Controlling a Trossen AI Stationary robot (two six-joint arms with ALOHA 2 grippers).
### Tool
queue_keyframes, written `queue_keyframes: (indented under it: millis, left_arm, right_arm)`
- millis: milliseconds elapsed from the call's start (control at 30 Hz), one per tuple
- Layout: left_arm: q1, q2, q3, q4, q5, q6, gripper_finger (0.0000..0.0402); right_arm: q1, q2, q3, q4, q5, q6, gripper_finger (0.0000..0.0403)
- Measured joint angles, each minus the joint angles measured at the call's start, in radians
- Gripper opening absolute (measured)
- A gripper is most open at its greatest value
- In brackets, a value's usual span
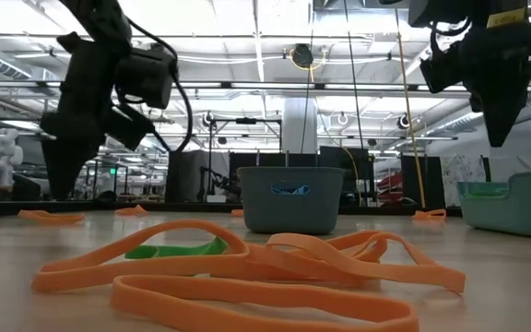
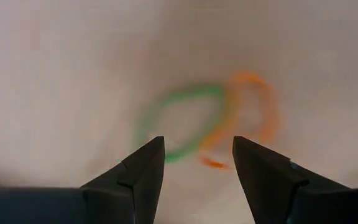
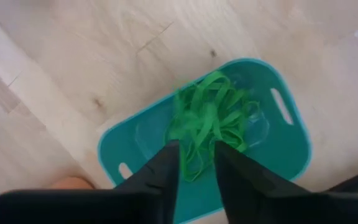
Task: Sort rubber bands into baskets
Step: Put the green rubberband into the light blue bin
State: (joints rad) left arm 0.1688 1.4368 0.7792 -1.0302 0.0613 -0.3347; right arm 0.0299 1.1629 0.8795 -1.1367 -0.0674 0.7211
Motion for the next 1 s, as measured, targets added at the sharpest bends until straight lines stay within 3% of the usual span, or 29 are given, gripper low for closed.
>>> queue_keyframes:
  millis: [100, 167, 367, 567, 667, 867, 1000]
  left_arm:
    - [-0.002, 0.0, -0.016, 0.001, -0.164, -0.064, 0.0199]
    - [-0.001, 0.0, -0.026, 0.005, -0.205, -0.075, 0.0199]
    - [-0.001, 0.0, -0.091, 0.079, -0.163, -0.072, 0.0199]
    - [0.004, -0.004, -0.142, 0.14, -0.14, -0.072, 0.0189]
    - [0.006, -0.003, -0.144, 0.143, -0.121, -0.075, 0.0151]
    - [0.006, -0.002, -0.145, 0.148, -0.107, -0.105, 0.0019]
    - [0.005, -0.001, -0.135, 0.141, -0.126, -0.104, 0.0006]
  right_arm:
    - [0.0, 0.0, 0.0, -0.007, 0.021, 0.017, 0.0121]
    - [0.0, 0.0, 0.0, -0.005, 0.022, 0.019, 0.0143]
    - [0.0, 0.0, 0.0, -0.005, 0.02, 0.02, 0.0184]
    - [0.0, 0.0, 0.001, 0.008, 0.009, 0.02, 0.0192]
    - [-0.001, 0.001, 0.018, 0.011, -0.012, 0.017, 0.0191]
    - [-0.005, 0.001, 0.09, 0.0, -0.017, 0.019, 0.0191]
    - [-0.005, 0.001, 0.156, -0.025, -0.017, 0.019, 0.0187]
